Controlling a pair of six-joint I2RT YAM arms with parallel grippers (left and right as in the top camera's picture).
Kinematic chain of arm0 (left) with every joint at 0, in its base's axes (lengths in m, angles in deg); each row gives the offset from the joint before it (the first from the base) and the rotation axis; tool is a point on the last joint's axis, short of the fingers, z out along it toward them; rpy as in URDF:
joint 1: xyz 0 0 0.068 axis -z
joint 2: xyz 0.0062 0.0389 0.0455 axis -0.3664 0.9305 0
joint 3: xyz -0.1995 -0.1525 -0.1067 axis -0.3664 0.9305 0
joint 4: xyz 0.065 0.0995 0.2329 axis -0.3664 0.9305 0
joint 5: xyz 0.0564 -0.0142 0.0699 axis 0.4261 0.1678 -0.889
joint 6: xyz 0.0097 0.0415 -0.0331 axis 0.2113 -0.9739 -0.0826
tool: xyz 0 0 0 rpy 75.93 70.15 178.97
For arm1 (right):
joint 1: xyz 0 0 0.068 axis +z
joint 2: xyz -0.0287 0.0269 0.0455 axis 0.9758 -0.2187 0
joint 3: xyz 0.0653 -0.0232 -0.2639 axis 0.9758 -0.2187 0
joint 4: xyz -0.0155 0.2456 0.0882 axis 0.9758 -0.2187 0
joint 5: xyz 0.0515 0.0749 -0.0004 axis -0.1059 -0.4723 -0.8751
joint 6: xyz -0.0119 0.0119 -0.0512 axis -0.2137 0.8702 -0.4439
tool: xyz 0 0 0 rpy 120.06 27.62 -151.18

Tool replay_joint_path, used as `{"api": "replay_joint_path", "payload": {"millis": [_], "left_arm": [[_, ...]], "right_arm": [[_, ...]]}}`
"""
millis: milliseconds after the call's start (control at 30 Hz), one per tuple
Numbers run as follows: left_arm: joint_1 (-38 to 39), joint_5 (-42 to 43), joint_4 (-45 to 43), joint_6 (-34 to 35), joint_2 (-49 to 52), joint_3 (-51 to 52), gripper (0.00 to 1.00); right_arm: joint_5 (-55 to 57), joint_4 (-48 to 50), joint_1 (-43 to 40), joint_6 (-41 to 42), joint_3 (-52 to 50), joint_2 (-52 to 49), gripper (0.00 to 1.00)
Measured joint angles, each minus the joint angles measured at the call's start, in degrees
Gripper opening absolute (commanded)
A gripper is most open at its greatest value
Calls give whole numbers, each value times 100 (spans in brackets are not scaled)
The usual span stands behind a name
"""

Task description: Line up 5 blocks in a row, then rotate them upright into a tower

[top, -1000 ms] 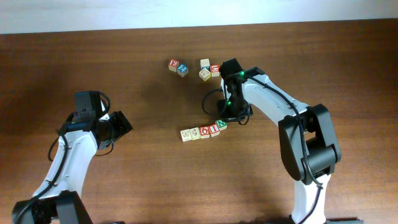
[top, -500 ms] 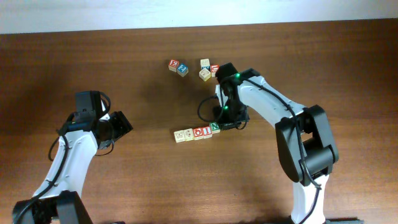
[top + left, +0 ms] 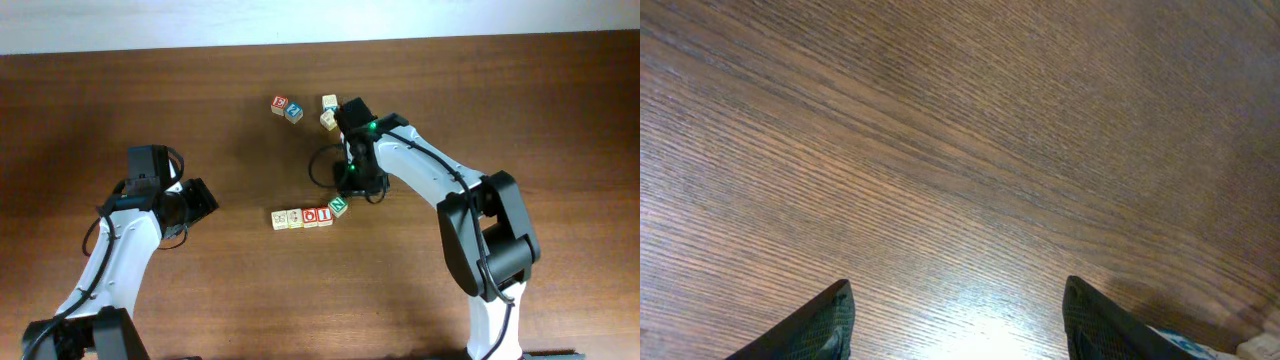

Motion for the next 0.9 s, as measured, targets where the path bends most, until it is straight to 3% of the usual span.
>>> {"api": "replay_joint_path", "payload": {"millis": [67, 333, 533, 600, 667, 900], "left_arm": [[0, 0, -4, -2, 0, 0, 64], [0, 0, 0, 0, 0, 0, 64], [0, 0, 20, 0, 0, 0, 64], [0, 0, 20, 0, 0, 0, 64], [0, 0, 20, 0, 0, 0, 64], [0, 0, 22, 0, 0, 0, 64]], "right_arm": [[17, 57, 11, 48, 0, 0, 15], [81, -356, 203, 162, 4, 0, 7], [236, -973, 203, 568, 11, 0, 7], [254, -1086, 203, 577, 94, 0, 11], [337, -1071, 203, 483, 389, 2, 15], [166, -400, 210, -723, 660, 4, 14]]}}
